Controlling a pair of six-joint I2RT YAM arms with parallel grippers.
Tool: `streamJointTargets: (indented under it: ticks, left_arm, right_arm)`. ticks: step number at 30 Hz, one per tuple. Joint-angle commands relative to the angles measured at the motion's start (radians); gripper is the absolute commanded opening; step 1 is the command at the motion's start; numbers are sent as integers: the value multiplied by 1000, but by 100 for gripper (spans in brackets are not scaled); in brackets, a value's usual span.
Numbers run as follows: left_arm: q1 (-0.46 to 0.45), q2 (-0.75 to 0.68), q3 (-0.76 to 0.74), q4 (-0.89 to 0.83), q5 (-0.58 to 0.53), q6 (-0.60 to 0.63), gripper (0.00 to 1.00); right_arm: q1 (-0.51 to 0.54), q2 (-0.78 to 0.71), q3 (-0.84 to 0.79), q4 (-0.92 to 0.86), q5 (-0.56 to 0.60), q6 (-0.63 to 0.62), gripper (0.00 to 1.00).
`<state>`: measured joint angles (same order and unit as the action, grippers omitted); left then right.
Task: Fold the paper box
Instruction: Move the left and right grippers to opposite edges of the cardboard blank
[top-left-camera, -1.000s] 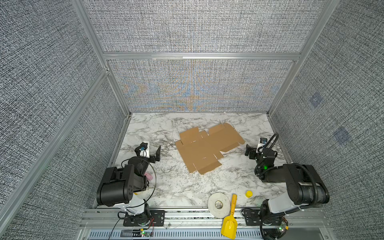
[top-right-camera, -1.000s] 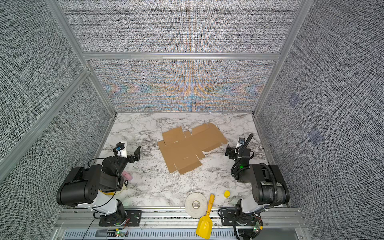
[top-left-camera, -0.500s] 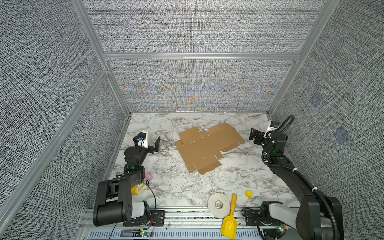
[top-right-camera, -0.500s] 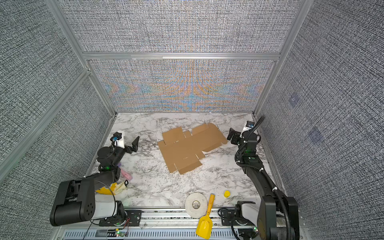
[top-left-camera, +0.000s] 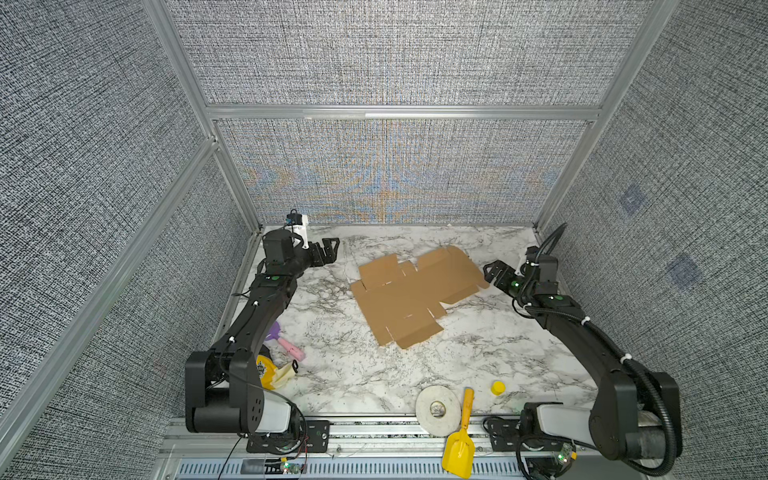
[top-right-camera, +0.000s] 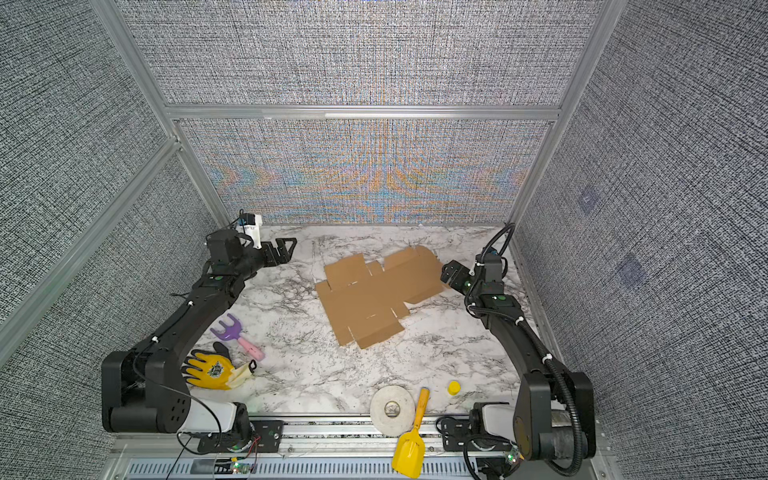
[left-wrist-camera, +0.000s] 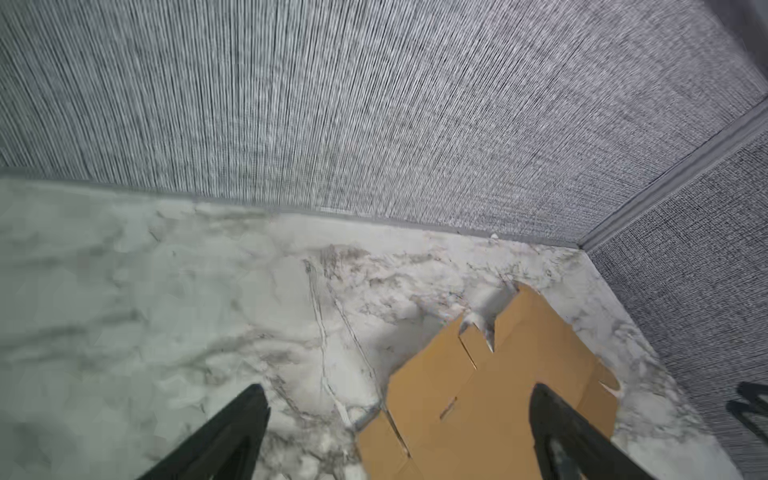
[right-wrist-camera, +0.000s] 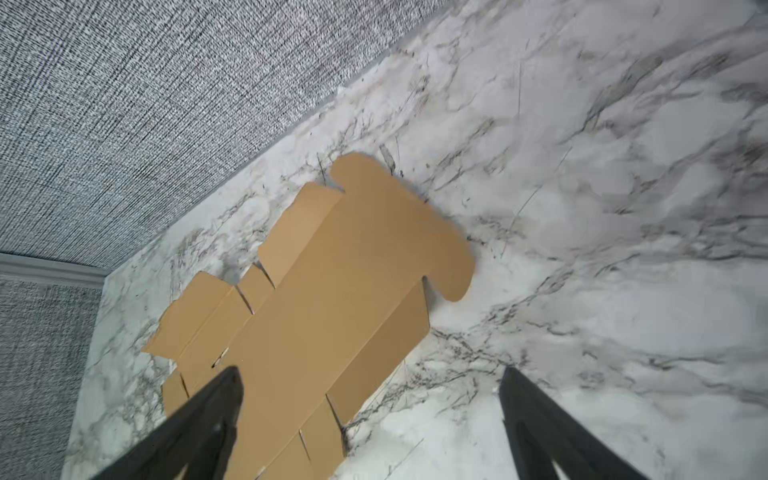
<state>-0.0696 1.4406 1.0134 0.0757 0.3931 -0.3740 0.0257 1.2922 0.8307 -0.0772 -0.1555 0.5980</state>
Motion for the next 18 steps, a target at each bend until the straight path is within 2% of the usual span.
streamJointTargets:
  ticks: [1,6,10,13,18]
  left_arm:
    - [-3,9,-70,-50,72,-204,99]
    - [18,44,-227,132,138,-319,99]
    - [18,86,-210,119,151,-311,99]
    - [24,120,-151,112,164,-260,99]
    - [16,142,-81,133,176,-175,99]
  right_arm:
    - [3,21,-8,-18,-102,112,93]
    - [15,63,-17,25,-125,155,91]
    - [17,106,-68,168,-122,239,89]
    - [30,123,-119,241,-118,295,88]
    - [37,142,-156,245,-146,298,87]
